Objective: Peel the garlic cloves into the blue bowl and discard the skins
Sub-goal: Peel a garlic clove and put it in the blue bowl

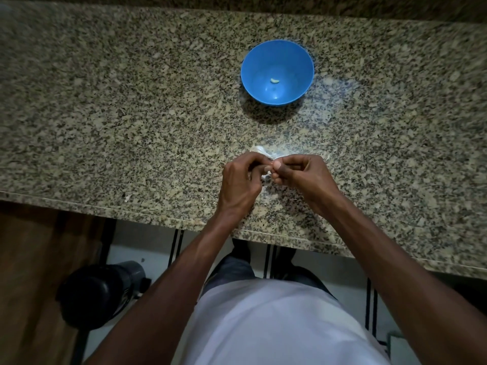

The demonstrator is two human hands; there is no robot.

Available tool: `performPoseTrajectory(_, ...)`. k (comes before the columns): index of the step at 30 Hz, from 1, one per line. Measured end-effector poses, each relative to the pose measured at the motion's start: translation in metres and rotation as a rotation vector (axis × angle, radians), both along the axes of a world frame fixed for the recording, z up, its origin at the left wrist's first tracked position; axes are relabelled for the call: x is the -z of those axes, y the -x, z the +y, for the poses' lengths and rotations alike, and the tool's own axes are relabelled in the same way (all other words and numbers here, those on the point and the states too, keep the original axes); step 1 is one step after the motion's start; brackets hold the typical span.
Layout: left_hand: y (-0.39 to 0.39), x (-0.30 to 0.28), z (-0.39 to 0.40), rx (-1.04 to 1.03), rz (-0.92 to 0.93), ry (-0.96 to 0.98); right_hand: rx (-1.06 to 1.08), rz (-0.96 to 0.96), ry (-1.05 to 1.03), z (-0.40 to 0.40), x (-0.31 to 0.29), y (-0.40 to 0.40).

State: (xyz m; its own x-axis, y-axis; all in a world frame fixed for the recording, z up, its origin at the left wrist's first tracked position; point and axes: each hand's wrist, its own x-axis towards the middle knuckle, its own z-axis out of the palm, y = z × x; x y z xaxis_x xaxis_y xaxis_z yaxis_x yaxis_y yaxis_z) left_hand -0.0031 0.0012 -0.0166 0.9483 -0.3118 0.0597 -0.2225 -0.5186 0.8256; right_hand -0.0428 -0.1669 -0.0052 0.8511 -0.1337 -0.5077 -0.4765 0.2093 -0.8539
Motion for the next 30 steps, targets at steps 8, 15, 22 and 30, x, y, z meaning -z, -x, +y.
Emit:
performPoseTrajectory(8,-0.006,-0.005,0.008,0.001,0.122,0.057,-0.004,-0.135,0.315,0.002,0.003,-0.003)
performPoseTrajectory(15,-0.011,-0.006,0.010,0.167,-0.103,-0.168,-0.125,-0.213,0.556,0.006,0.002,-0.006)
performPoseTrajectory(22,-0.017,-0.002,0.007,0.216,-0.141,-0.276,-0.128,-0.261,0.607,0.008,0.006,-0.006)
performPoseTrajectory(30,-0.021,-0.011,0.010,0.030,0.537,0.179,-0.039,-0.203,0.340,0.000,0.007,-0.007)
